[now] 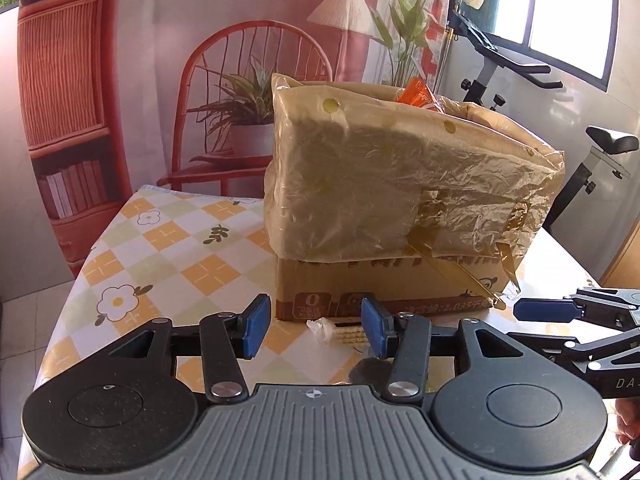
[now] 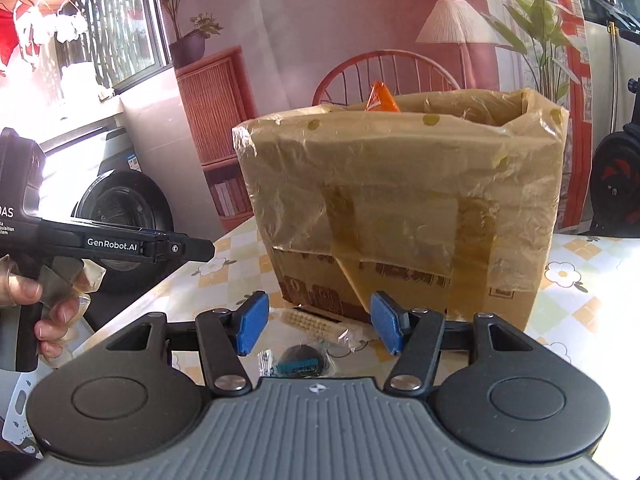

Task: Organize snacks
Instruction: 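Move both grippers back to the table toward the remaining snacks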

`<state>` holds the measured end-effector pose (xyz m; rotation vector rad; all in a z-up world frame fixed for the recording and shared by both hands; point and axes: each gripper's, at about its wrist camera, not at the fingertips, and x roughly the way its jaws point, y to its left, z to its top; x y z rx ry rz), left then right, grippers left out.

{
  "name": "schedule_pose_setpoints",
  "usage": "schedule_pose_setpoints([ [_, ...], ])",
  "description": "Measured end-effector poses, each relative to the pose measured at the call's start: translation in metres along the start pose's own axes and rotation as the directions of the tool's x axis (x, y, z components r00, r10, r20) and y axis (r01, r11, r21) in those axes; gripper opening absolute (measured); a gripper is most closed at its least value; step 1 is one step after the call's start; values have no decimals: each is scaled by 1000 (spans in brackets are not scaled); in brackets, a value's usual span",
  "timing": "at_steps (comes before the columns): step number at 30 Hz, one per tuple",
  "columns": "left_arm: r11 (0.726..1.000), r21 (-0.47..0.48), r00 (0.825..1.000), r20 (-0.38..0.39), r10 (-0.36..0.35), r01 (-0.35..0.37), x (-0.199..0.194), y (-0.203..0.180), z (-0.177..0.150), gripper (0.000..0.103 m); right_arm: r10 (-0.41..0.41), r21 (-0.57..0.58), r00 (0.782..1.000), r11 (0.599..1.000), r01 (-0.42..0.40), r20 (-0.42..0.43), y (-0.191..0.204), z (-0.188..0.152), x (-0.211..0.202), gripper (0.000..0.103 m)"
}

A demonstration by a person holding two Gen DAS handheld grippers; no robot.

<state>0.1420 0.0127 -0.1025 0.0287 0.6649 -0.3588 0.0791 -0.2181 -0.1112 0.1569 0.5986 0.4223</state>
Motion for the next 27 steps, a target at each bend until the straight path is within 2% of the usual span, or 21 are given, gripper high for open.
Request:
schedule_pose_setpoints([
  [3,1000,14,1000,-15,-5,5,9,0,-8,52,26,43,994,999,-22,-102,-7,-12,20,60],
  [7,999,15,999,-36,-29,30,18,3,-16,52,50,52,968,998,-38,-246,-13,-21,47,60],
  [14,999,18,997,-67,-44,45,26,3,-28,53,45,14,933,999,-43,-356,-11,-29,77,60],
  [17,998,-7,995,-80,-60,59,29,6,-33,53,18,-46,917,998,-40,-399,-1,-35,87,59],
  [18,998,-4,995,-86,-57,57,30,6,-35,53,14,-57,913,998,-41,-408,1,-37,89,59],
  [19,999,2,995,-89,-52,53,32,5,-37,53,1,-78,918,996,-35,-396,4,-38,90,58],
  [22,998,16,994,-101,-52,54,36,2,-39,53,-24,-101,921,995,-17,-390,6,-37,90,42],
  [25,997,38,992,-111,-57,62,43,-2,-40,55,-52,-112,925,994,10,-377,-2,-39,84,41],
  [27,996,52,991,-117,-67,73,50,-6,-40,62,-73,-99,928,994,39,-365,-11,-40,84,41],
])
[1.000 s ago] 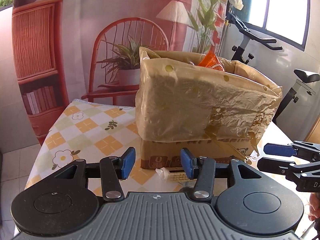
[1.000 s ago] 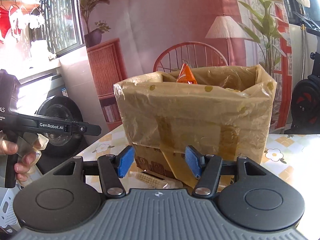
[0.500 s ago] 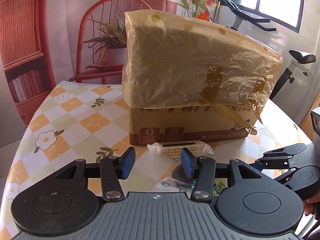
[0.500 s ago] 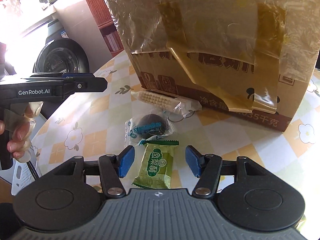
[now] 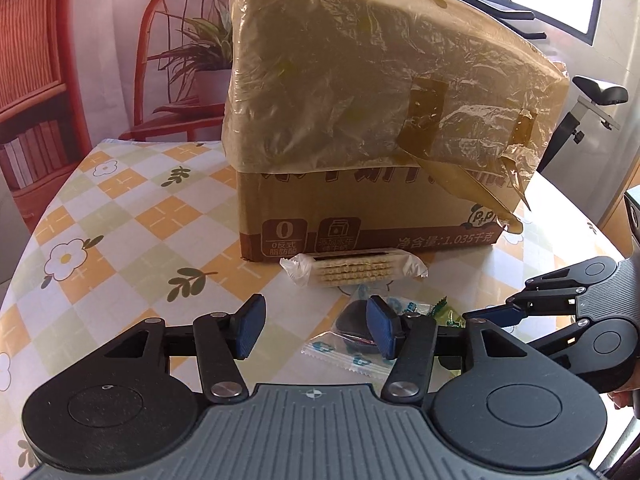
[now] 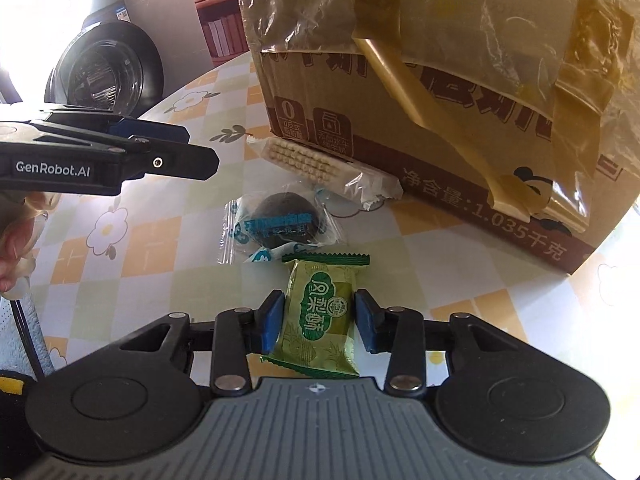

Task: Organize snacks
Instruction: 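Move both grippers back to the table toward the remaining snacks, then grasp the dark round snack with left gripper while right gripper grasps the green packet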

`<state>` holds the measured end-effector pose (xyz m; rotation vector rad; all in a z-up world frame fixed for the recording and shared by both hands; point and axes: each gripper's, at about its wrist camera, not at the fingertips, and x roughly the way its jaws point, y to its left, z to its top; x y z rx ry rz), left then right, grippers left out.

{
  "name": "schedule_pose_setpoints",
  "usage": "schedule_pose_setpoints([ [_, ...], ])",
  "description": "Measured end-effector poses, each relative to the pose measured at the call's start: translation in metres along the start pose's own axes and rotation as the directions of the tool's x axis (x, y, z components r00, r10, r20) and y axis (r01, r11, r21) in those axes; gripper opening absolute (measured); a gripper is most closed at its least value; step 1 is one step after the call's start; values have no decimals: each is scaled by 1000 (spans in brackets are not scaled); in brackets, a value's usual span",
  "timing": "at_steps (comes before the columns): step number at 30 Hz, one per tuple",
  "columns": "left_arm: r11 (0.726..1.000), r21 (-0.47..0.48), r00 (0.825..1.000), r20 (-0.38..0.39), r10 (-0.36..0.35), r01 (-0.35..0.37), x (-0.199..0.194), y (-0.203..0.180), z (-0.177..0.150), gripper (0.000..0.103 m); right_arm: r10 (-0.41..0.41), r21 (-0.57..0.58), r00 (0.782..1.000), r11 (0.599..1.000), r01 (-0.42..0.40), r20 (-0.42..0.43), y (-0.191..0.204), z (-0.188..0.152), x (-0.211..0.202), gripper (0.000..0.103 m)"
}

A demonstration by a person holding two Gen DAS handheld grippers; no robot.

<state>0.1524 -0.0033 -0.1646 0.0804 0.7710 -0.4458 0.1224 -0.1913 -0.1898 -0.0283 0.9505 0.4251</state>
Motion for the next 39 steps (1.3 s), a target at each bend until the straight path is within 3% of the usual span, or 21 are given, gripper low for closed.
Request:
schedule_pose_setpoints([
  [2,1000,16,1000,-3,-18,18,7,-4,1,67,-20,24,1000,1000,20,9,-9,-2,-2,41],
  [10,990,74,992,-61,-114,119,37,-23,-3,68,-73,67,997,995,70,39,-33,-12,-14,41],
  [15,988,101,989,-99,-108,118,53,-32,-5,68,-68,82,996,995,62,66,-35,-17,-16,41],
  [21,993,103,994,-96,-55,65,63,-40,-12,66,-61,92,995,994,53,82,-38,-20,-17,41],
  [23,992,116,995,-85,-44,54,60,-43,-15,52,-60,91,995,994,52,85,-38,-21,-17,41],
  [30,998,18,996,-63,-62,63,39,-34,-30,49,-53,99,994,994,43,98,-37,-22,-17,41],
  [39,1000,-26,999,39,1,0,-10,-28,-29,49,-1,103,993,995,-11,115,-44,-29,-26,39],
])
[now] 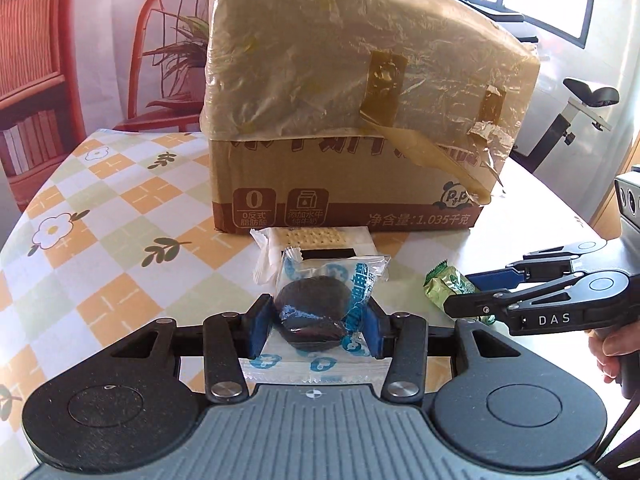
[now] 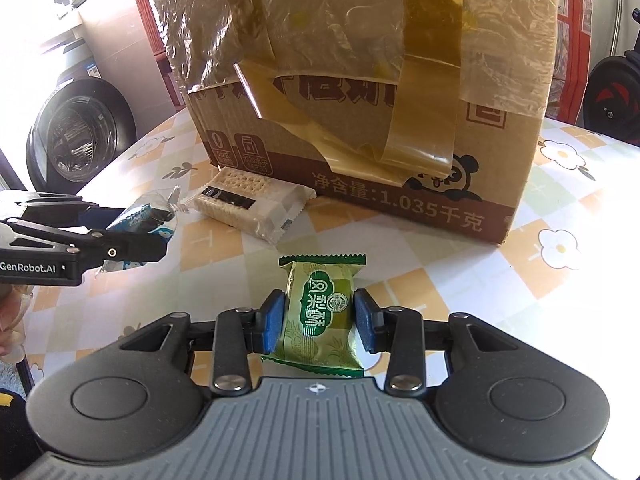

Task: Organize snacks
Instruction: 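Grasp the dark round snack with left gripper while right gripper grasps the green packet, then carry both snacks over the box and open both grippers to drop them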

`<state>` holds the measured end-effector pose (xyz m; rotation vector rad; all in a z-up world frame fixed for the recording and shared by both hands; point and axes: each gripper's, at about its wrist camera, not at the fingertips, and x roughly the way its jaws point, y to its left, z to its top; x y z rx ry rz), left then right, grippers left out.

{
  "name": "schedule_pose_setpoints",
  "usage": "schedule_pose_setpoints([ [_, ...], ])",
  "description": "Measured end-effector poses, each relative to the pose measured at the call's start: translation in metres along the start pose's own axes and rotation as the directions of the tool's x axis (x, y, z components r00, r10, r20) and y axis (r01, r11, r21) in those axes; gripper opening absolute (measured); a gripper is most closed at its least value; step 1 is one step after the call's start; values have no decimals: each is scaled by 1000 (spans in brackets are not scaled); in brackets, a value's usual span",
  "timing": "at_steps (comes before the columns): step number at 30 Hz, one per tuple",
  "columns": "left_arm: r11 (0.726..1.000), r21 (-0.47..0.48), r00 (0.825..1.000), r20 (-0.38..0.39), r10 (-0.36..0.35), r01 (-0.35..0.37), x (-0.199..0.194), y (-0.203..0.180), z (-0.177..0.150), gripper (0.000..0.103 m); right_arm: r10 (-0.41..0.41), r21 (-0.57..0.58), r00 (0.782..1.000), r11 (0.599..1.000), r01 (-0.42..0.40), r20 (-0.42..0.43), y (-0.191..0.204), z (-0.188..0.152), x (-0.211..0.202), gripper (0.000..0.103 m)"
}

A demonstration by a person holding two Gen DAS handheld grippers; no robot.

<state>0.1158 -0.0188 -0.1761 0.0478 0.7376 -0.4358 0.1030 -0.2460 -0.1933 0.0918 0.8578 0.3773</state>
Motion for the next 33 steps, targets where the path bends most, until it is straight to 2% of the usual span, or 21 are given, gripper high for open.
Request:
schedule_pose_setpoints([
  [4,1000,-24,998,57,10,-9,-18,1,7,49,32,-61,999,998,-29,38,12,0,-16,38],
  [8,999,17,987,157,33,-36,-38,4,36,49,80,-184,988,981,-55,130,26,16,-42,38],
  [10,999,20,977,212,37,-42,-49,7,54,49,101,-209,975,976,-59,199,28,30,-60,38],
  [15,998,44,932,360,33,-52,-77,1,108,49,95,-230,925,973,-8,368,28,73,-105,38],
  [17,998,53,920,391,22,-47,-80,-3,127,49,79,-219,910,976,13,407,24,92,-115,38],
  [20,998,52,911,412,17,-42,-74,-13,157,49,31,-174,894,983,53,447,16,124,-123,38],
  [23,996,52,916,399,46,-73,-54,-19,181,49,-47,-137,894,983,120,445,3,157,-113,38],
  [25,994,60,926,372,66,-95,-36,-22,196,49,-97,-117,906,980,158,412,-4,173,-98,38],
  [30,992,31,945,309,108,-124,1,-18,218,50,-143,-100,921,976,192,362,-10,186,-67,38],
  [33,996,3,959,268,89,-94,13,-8,222,51,-166,-68,921,977,202,353,-13,189,-54,39],
])
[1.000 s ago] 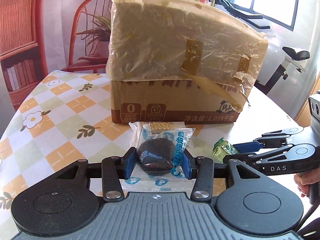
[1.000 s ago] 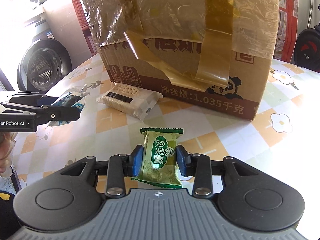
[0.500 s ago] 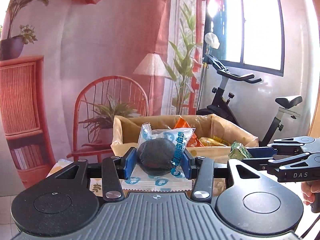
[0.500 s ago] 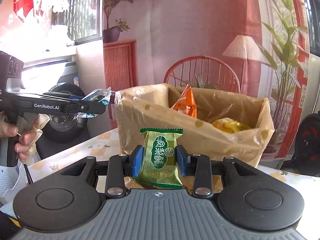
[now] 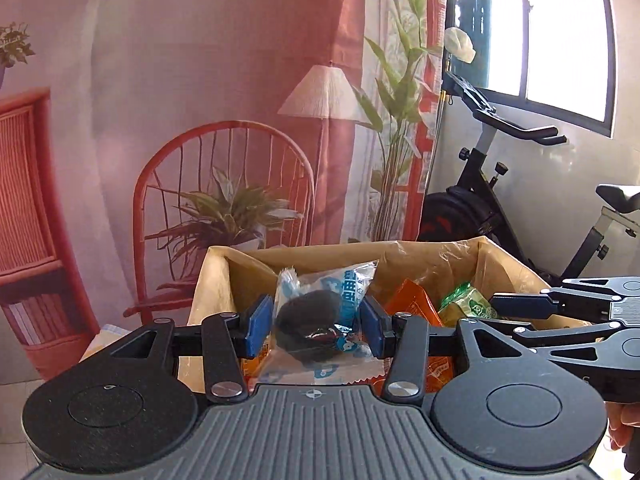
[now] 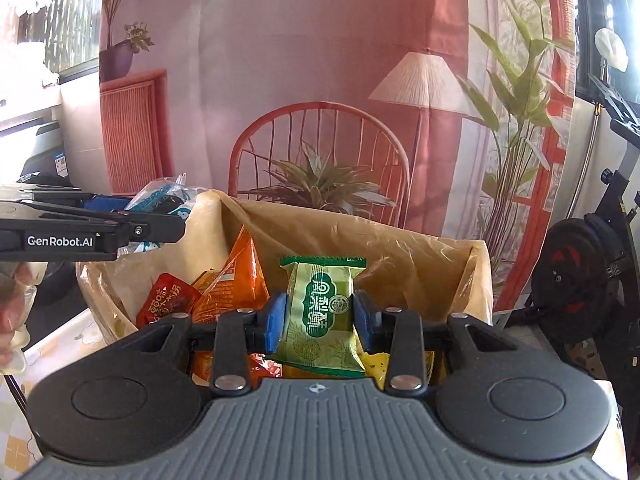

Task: Organize snacks
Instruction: 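Carry both snacks over the box and open both grippers to drop them, then grasp the white cracker packet with both grippers from either end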

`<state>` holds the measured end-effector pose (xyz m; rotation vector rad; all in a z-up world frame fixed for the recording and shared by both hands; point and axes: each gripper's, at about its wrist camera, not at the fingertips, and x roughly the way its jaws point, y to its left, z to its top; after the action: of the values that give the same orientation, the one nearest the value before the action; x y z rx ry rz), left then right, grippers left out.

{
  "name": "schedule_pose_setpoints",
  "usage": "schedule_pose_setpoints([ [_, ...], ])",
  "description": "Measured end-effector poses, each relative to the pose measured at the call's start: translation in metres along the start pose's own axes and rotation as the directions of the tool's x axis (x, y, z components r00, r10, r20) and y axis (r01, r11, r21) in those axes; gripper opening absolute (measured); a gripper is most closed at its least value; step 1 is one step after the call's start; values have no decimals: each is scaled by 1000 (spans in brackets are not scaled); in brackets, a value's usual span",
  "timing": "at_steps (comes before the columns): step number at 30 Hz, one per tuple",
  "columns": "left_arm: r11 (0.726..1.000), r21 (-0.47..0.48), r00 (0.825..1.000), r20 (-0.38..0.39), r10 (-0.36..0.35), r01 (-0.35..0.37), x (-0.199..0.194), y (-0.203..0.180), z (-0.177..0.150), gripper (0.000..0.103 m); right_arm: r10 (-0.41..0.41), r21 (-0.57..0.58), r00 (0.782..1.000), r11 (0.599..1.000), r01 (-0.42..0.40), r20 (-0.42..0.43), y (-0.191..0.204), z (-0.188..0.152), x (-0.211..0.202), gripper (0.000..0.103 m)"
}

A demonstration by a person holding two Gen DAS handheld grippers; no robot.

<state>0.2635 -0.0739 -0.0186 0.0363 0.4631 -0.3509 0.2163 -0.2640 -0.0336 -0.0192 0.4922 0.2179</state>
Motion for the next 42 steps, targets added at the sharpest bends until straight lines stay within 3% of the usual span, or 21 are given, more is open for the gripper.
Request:
schedule_pose_setpoints([
  [3,1000,6,1000,-1,24,-24,2,5,3,57,4,41,1000,999,-4,6,-6,2,2,47],
  [13,998,-48,998,-30,-53,52,-53,36,-6,58,78,77,995,994,-83,66,-3,-6,-55,47],
  [22,997,-47,990,-129,-64,58,-90,64,-55,58,110,184,992,975,-121,67,16,-54,-95,47],
  [29,997,-56,963,-260,-70,58,-75,72,-110,58,128,224,987,969,-103,-102,33,-111,-79,47],
  [33,995,-69,947,-307,-96,79,-60,73,-133,58,170,232,963,965,-120,-207,42,-136,-55,47],
  [42,987,-120,911,-385,-146,107,-13,61,-165,57,211,109,928,977,-186,-308,67,-146,4,47],
])
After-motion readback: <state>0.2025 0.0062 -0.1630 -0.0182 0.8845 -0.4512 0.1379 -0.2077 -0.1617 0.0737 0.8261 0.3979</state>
